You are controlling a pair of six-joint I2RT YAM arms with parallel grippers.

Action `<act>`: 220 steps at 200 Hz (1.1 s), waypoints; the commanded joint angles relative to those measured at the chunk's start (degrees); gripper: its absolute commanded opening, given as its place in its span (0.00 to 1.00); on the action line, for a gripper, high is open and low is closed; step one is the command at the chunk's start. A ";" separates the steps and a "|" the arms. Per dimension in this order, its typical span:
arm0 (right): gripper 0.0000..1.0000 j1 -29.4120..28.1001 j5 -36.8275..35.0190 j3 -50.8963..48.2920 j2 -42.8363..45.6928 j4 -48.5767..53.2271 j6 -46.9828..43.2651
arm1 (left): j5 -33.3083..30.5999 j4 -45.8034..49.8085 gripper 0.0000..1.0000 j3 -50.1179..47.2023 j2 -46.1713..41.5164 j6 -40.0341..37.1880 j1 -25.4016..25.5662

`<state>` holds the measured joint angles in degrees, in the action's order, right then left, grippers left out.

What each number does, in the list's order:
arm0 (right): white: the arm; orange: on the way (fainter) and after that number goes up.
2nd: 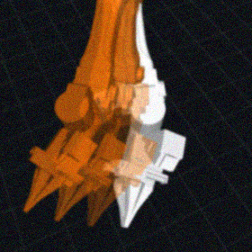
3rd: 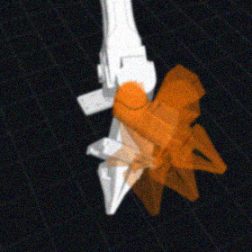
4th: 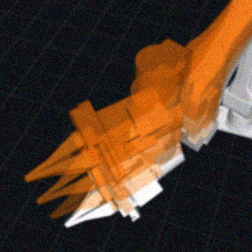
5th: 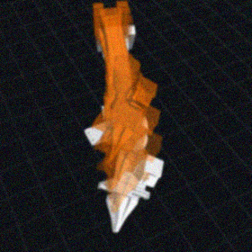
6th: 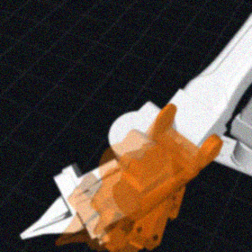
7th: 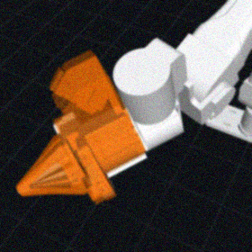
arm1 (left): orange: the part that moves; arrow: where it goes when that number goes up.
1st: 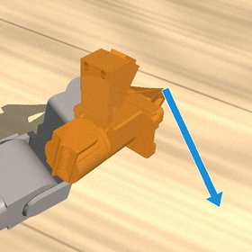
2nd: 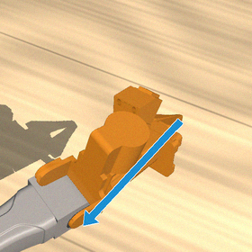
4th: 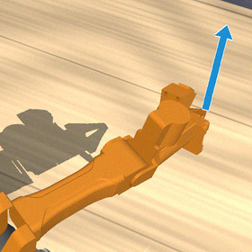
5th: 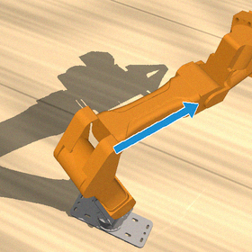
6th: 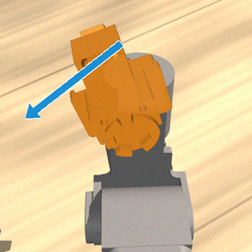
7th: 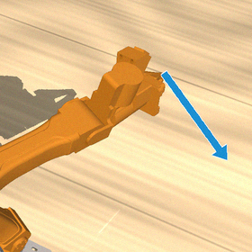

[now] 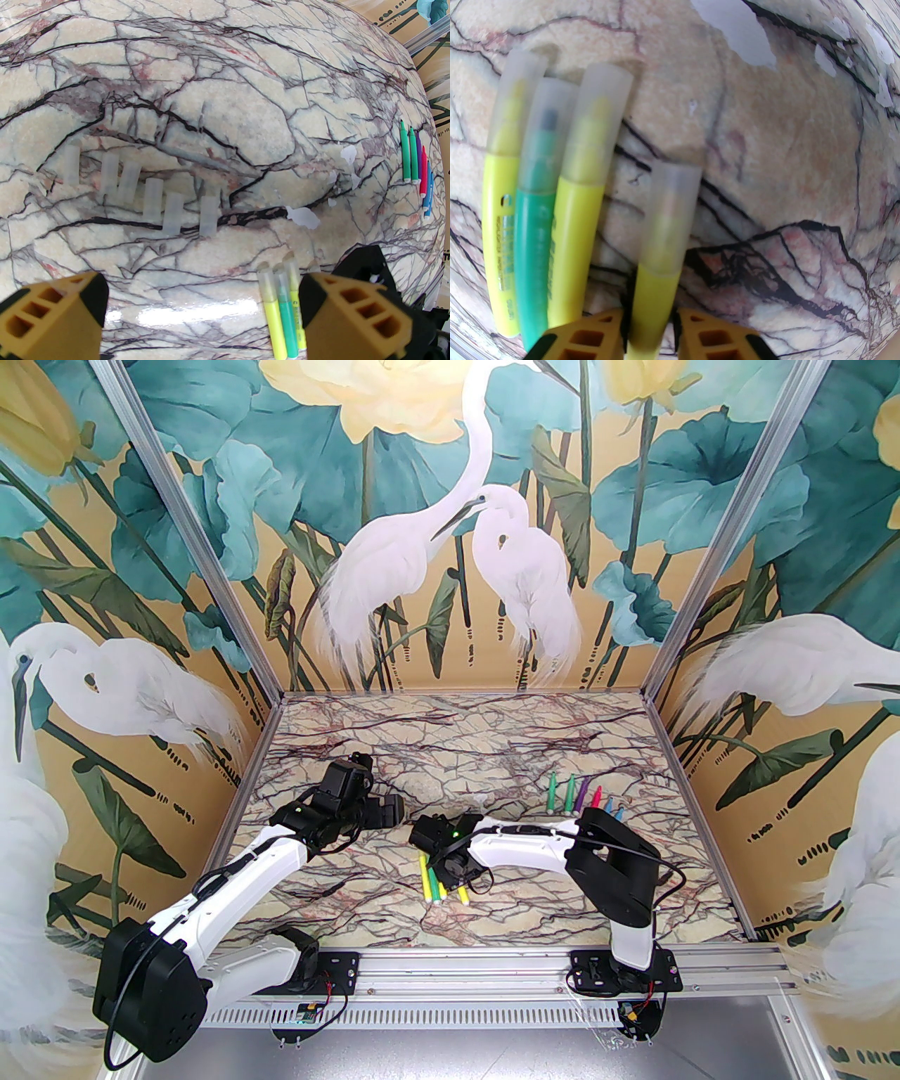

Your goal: Open the pen caps

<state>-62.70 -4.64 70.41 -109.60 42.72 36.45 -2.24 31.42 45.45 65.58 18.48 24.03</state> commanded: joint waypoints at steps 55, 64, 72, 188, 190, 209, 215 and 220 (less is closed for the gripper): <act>0.18 -0.34 0.60 -0.67 -1.34 0.83 0.20 | 1.70 -2.66 0.94 0.15 1.92 1.47 0.19; 0.18 -0.15 0.68 -0.93 -1.01 0.38 0.20 | 2.13 -2.72 0.94 0.14 1.95 1.48 0.16; 0.17 0.09 0.84 -1.16 -0.48 0.03 0.21 | 2.41 -2.83 0.94 0.12 1.91 1.47 0.14; 0.19 5.03 1.57 -8.28 14.46 -5.79 -2.21 | 11.46 -7.28 0.94 -0.89 1.16 0.68 0.16; 0.19 5.10 1.63 -8.38 14.71 -5.91 -2.25 | 11.82 -7.37 0.94 -0.89 1.20 0.61 0.21; 0.19 5.91 2.20 -9.62 17.07 -6.93 -2.53 | 15.42 -8.37 0.93 -0.87 1.52 0.34 0.14; 0.19 6.23 2.46 -10.00 17.85 -7.41 -2.62 | 16.33 -8.63 0.93 -0.72 1.57 0.34 0.20; 0.19 6.51 2.76 -10.37 18.45 -7.76 -2.77 | 16.97 -8.90 0.93 -0.72 1.63 0.40 0.14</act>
<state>-57.12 -3.14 61.91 -94.35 37.41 34.87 8.86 25.12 44.97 67.13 19.05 24.03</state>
